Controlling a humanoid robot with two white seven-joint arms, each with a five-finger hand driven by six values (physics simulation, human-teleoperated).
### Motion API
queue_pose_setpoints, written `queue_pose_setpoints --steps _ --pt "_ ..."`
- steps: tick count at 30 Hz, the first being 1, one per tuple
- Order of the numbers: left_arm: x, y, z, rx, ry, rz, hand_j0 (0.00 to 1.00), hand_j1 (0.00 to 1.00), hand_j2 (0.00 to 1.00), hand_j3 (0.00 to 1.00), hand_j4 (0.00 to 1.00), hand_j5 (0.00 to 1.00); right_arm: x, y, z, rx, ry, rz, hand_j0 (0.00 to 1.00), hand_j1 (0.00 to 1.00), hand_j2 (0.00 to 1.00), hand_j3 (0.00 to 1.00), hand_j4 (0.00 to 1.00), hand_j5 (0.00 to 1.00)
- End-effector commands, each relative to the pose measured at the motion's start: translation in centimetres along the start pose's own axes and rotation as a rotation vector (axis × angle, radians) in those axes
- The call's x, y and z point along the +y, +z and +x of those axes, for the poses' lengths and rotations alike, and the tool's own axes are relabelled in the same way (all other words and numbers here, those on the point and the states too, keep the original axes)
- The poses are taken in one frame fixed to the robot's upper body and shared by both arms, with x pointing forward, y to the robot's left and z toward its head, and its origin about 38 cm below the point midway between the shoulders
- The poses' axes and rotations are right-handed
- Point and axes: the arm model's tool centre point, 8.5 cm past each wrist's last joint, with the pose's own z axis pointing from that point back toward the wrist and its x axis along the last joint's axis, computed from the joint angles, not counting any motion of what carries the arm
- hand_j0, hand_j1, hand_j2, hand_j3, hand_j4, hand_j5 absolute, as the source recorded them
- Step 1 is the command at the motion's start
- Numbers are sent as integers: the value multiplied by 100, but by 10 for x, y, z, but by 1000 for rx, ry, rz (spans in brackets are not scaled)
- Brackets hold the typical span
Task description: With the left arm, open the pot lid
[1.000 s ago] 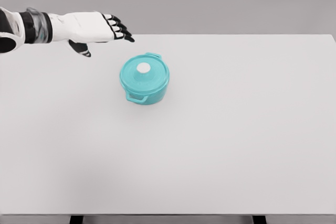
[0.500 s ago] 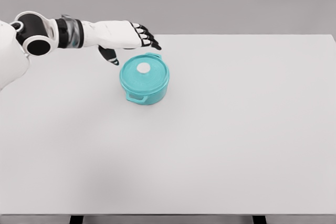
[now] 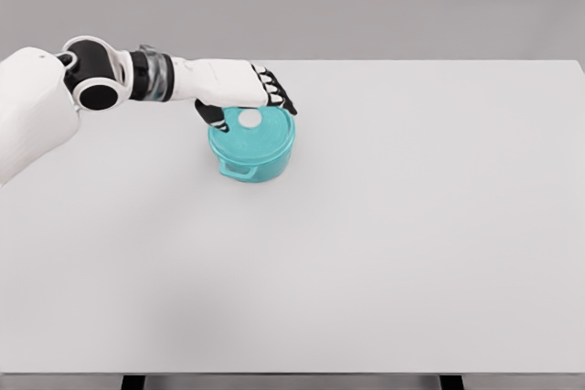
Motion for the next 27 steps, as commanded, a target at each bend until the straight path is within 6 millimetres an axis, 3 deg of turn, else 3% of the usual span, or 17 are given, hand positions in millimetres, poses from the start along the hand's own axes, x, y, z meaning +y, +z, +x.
queue_pose_setpoints --steps 1,16,21,27 --pt "0 -1 1 -2 4 1 86 86 86 86 86 86 0 0 0 0 0 0 100 100 100 100 100 100" --pt "-8 -2 -1 3 12 -25 82 82 82 82 82 82 0 0 0 0 0 0 100 100 100 100 100 100" --pt "-8 -2 -1 4 11 -27 67 67 67 67 67 67 0 0 0 0 0 0 100 100 100 100 100 100" --pt "-8 -2 -1 3 9 -27 57 57 57 57 57 57 0 0 0 0 0 0 100 100 100 100 100 100"
